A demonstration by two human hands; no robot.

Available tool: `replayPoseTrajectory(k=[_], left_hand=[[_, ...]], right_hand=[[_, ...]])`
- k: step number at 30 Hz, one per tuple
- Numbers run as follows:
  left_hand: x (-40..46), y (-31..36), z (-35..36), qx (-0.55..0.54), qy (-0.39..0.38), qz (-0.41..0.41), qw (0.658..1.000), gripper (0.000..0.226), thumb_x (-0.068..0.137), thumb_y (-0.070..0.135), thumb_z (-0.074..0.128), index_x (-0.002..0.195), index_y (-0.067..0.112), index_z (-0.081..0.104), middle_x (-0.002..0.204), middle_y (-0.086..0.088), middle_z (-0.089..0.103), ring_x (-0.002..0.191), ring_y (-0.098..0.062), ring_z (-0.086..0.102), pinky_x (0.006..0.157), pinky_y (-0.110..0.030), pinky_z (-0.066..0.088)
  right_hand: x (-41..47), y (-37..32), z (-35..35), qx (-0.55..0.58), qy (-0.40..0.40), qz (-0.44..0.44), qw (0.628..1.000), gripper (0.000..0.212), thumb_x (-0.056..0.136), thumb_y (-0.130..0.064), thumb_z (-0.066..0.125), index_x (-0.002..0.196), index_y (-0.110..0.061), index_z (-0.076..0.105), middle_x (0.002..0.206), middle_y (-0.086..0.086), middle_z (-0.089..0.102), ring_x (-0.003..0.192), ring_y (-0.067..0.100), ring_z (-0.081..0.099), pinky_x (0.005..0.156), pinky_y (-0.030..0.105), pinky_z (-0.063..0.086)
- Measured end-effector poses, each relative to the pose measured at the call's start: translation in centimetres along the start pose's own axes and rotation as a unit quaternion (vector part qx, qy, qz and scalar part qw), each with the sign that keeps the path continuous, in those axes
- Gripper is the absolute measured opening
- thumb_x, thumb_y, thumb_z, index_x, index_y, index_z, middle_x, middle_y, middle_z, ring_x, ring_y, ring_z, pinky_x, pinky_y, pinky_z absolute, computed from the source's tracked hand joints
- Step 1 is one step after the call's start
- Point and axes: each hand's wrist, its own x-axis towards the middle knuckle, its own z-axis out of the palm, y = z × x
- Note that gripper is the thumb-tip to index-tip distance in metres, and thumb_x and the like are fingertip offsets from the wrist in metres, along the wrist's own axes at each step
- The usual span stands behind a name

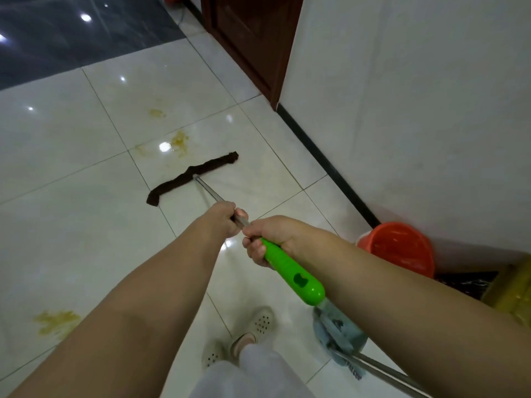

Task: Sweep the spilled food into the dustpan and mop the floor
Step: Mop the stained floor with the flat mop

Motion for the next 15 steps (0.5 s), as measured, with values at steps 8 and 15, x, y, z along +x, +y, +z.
replayPoseTrajectory(k=[8,15], left_hand=[[0.0,-0.8,3.9,-0.060,0.004,0.021,0.998,0.018,0.097,0.006,0.033,0.079,0.009,0.034,0.073,-0.004,0.033,0.052,-0.011,0.034,0.035,-0.009,0.036],[-4.4,-4.9,5.1,-0.078,-0.026,0.008,0.997,0.005,0.100,0.007,0.031,0.100,0.005,0.036,0.072,-0.009,0.038,0.054,-0.017,0.039,0.033,-0.015,0.042]], right_hand=[[-2.2,-2.9,-4.0,0.076,-0.056,0.050,0.994,0.025,0.096,-0.005,0.043,0.073,-0.011,0.050,0.046,0.002,0.040,0.024,0.007,0.036,0.027,0.010,0.032],[-6.5,-2.5,-6.9,-0.025,-0.043,0.095,0.994,0.016,0.098,-0.008,0.039,0.089,-0.019,0.046,0.064,-0.002,0.034,0.027,0.005,0.035,0.027,0.010,0.031]])
